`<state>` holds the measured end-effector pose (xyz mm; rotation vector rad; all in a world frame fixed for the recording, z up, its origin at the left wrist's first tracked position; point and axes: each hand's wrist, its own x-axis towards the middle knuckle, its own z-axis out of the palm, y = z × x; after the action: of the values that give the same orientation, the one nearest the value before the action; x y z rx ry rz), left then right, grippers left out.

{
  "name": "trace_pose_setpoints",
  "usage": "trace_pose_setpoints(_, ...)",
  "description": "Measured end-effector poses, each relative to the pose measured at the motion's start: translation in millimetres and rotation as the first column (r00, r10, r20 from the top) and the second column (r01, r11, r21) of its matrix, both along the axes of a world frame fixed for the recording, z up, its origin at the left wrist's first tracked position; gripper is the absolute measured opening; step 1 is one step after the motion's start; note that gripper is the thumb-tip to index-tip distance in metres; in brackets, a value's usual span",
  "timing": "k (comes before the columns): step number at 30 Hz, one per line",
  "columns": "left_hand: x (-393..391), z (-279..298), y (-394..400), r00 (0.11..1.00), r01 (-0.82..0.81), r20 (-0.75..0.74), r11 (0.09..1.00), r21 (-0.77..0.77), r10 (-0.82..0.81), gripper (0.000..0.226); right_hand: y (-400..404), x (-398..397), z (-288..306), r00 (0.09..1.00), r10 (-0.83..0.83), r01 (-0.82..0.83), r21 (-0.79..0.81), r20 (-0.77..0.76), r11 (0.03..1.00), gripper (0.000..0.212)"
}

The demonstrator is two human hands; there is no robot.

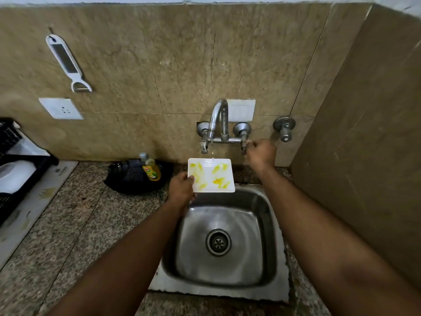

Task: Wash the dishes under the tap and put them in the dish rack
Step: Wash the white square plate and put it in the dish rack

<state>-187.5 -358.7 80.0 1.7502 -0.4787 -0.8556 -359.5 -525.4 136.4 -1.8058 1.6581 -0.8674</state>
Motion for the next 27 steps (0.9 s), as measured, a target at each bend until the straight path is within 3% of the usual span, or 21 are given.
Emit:
trace_pose_setpoints(4, 3, 0, 4, 0.997, 0.002, 0.072, 1.000, 0.012, -0.003, 0.017, 32, -2, 8, 0.998, -0.030, 0.030, 0.002, -0.056, 1.000, 0.037)
trace_pose_setpoints(6, 5, -2, 5, 0.994, 0.012, 0.106, 0.999, 0.029, -0.015, 0.016, 62, 0, 1, 0.971, -0.043, 0.034, -0.043, -0.234, 0.999, 0.032)
trace_pose_setpoints(8, 10, -8, 7, 0.985, 0.015, 0.173, 0.999, 0.036, -0.021, 0.021, 94, 5, -12, 0.916, 0.098, -0.165, -0.142, -0.388, 0.976, 0.030)
trace_pose_setpoints(11, 15, -10, 13, 0.951, 0.037, 0.305, 0.996, 0.076, -0.059, 0.031, 124, 13, -45, 0.669, 0.518, -0.608, 0.007, -0.533, 0.794, 0.054)
trace_pose_setpoints(13, 12, -3, 20, 0.915, 0.056, 0.391, 0.992, 0.112, -0.096, 0.024, 123, 17, -64, 0.546, 0.604, -0.662, 0.144, -0.581, 0.736, 0.062)
trace_pose_setpoints(16, 11, -4, 28, 0.870, 0.054, 0.482, 0.992, 0.118, -0.105, 0.023, 114, 23, -77, 0.534, 0.577, -0.605, 0.197, -0.618, 0.771, 0.070)
trace_pose_setpoints(20, 11, -5, 32, 0.826, -0.078, 0.564, 0.991, 0.109, 0.002, 0.024, 141, 33, -81, 0.549, 0.614, -0.640, 0.187, -0.567, 0.745, 0.077)
trace_pose_setpoints(23, 14, -6, 37, 0.803, -0.084, 0.595, 0.991, 0.106, 0.005, 0.022, 154, 34, -82, 0.557, 0.593, -0.632, 0.166, -0.582, 0.757, 0.076)
trace_pose_setpoints(25, 13, -9, 39, 0.801, -0.058, 0.599, 0.995, 0.086, -0.005, 0.020, 142, 40, -80, 0.604, 0.547, -0.549, 0.195, -0.580, 0.812, 0.077)
trace_pose_setpoints(27, 7, -10, 39, 0.803, -0.016, 0.596, 0.997, 0.071, -0.029, 0.019, 125, 48, -75, 0.720, 0.466, -0.412, 0.224, -0.515, 0.883, 0.080)
